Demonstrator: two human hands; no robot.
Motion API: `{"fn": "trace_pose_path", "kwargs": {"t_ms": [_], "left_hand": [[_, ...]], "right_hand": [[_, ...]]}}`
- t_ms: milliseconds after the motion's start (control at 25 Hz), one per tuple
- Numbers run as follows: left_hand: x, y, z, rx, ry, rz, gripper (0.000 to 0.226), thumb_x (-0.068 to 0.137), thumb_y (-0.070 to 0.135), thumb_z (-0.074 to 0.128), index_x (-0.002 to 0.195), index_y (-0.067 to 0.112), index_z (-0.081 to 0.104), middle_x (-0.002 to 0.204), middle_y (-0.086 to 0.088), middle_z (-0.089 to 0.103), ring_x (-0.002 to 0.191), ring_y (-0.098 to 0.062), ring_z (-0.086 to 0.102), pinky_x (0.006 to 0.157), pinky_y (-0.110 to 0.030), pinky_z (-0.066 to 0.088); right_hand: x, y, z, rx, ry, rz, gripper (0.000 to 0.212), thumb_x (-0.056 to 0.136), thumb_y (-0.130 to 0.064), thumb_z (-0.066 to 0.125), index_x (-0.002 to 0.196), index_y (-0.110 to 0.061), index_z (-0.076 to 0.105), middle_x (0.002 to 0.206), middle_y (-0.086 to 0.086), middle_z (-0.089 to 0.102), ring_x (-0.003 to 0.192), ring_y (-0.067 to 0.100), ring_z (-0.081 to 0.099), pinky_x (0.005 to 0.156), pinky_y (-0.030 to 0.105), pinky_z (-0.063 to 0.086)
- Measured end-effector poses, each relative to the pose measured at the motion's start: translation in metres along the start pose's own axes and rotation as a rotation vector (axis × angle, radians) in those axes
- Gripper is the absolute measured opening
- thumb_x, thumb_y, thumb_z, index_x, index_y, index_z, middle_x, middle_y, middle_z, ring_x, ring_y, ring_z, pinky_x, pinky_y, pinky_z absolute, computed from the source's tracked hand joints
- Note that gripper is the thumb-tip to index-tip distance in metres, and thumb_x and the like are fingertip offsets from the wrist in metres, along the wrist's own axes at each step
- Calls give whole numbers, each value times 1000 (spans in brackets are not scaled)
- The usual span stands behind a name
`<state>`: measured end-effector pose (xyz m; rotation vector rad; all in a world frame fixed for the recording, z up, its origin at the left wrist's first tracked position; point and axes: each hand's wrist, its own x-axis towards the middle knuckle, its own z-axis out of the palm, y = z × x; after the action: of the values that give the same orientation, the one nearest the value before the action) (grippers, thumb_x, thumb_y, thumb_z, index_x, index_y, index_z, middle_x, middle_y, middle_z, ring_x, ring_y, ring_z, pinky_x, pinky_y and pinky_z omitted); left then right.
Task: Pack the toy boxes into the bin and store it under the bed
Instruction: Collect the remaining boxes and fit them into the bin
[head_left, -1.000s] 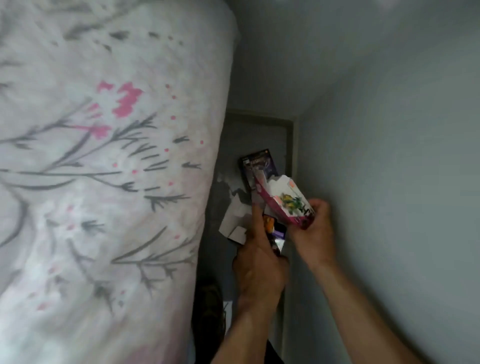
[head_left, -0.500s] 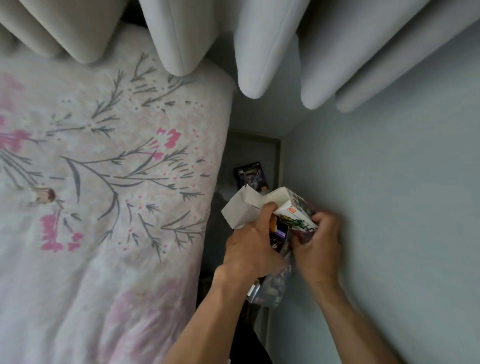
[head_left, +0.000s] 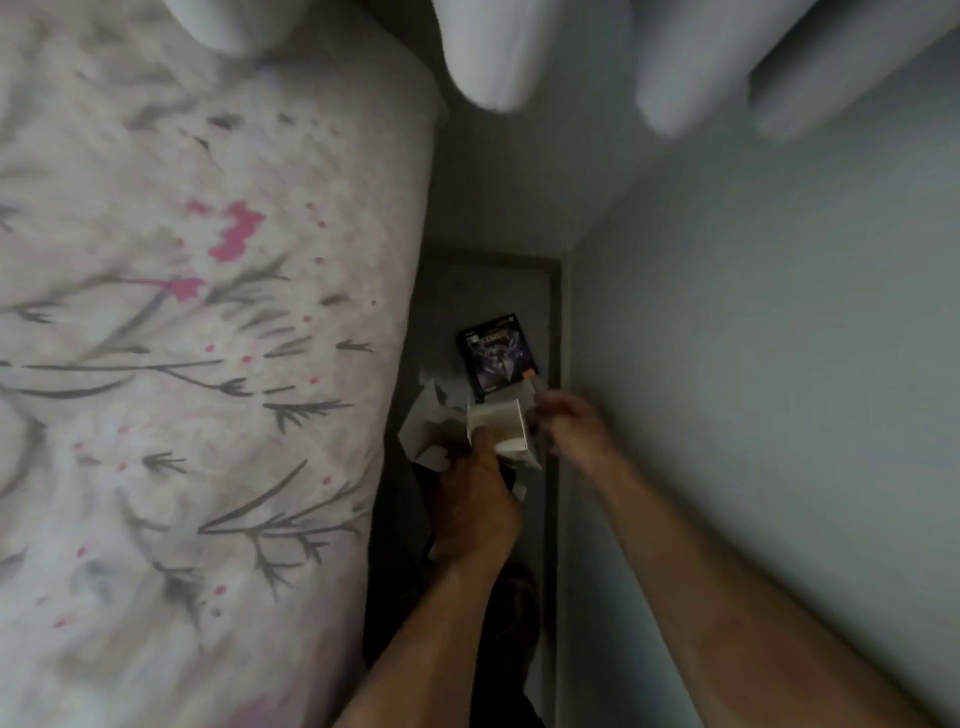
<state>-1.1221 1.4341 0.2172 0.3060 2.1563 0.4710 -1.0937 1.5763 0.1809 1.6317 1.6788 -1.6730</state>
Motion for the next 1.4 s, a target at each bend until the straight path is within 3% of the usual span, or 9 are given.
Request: {"fn": "trace_pose_path", "kwargs": {"t_ms": [160, 280, 440, 520, 640, 800, 960, 1160, 1400], "left_hand": [[55, -22, 43, 10, 76, -4, 56, 96, 19, 57, 145, 16, 31, 135, -15, 53, 120, -33, 53, 99, -43, 45], [76, -47, 67, 112, 109, -18, 48, 98, 12, 48, 144, 13, 34, 136, -16, 53, 121, -37, 53, 100, -49, 45], [81, -49, 70, 212, 125, -46, 52, 99, 11, 43, 148, 18, 29, 146, -16, 45, 132, -42, 43, 109, -59, 33], [64, -37, 63, 305, 92, -64, 58, 102, 17, 42, 154, 24, 17, 158, -14, 31, 143, -41, 27, 115, -61, 20], [2, -6, 45, 370, 75, 0, 64, 101, 17, 46, 155, 26, 13, 158, -14, 30, 144, -41, 27, 115, -60, 21], [-94, 18, 10, 364, 79, 70, 62, 91, 16, 56, 143, 27, 23, 140, -10, 48, 122, -39, 52, 107, -52, 32], [-195, 46, -40, 337, 92, 119, 58, 89, 18, 59, 138, 28, 30, 129, -5, 53, 106, -36, 60, 101, -47, 36], [-276, 75, -107, 240, 146, 151, 56, 84, 16, 57, 134, 27, 34, 120, -3, 59, 95, -35, 60, 87, -40, 36], [-363, 80, -202, 227, 297, 127, 61, 81, 16, 58, 136, 29, 37, 119, -3, 59, 91, -34, 59, 84, -38, 37]], "right_hand": [[95, 21, 43, 138, -43, 79, 21, 95, -7, 53, 94, -24, 65, 122, 20, 64, 107, 35, 61, 86, 43, 50], [141, 40, 66, 285, -100, 150, 21, 90, -15, 62, 109, -21, 69, 117, 12, 66, 98, 28, 59, 89, 43, 52], [138, 41, 70, 468, -130, 113, 22, 86, -15, 64, 98, -30, 74, 93, -5, 73, 95, 17, 60, 89, 39, 50], [103, 35, 54, 455, -98, 48, 27, 88, -14, 61, 102, -33, 74, 92, -10, 74, 89, 11, 66, 85, 36, 52], [22, 21, 23, 528, -6, -7, 31, 86, -18, 64, 116, -26, 68, 96, -4, 74, 86, 11, 71, 72, 32, 54], [-111, -12, -6, 419, 86, -76, 21, 69, -36, 71, 87, -28, 77, 75, -13, 73, 74, 4, 68, 68, 29, 51], [-227, -54, -34, 434, 102, -219, 17, 82, -13, 66, 80, -24, 78, 80, -13, 74, 70, -2, 66, 59, 14, 50], [-320, -107, -64, 361, 115, -349, 25, 92, -4, 59, 102, -22, 73, 92, -7, 67, 79, 4, 63, 71, 20, 51], [-424, -172, -66, 408, -46, -457, 26, 92, -2, 58, 104, -20, 74, 89, 0, 69, 78, 9, 65, 69, 20, 53]]}}
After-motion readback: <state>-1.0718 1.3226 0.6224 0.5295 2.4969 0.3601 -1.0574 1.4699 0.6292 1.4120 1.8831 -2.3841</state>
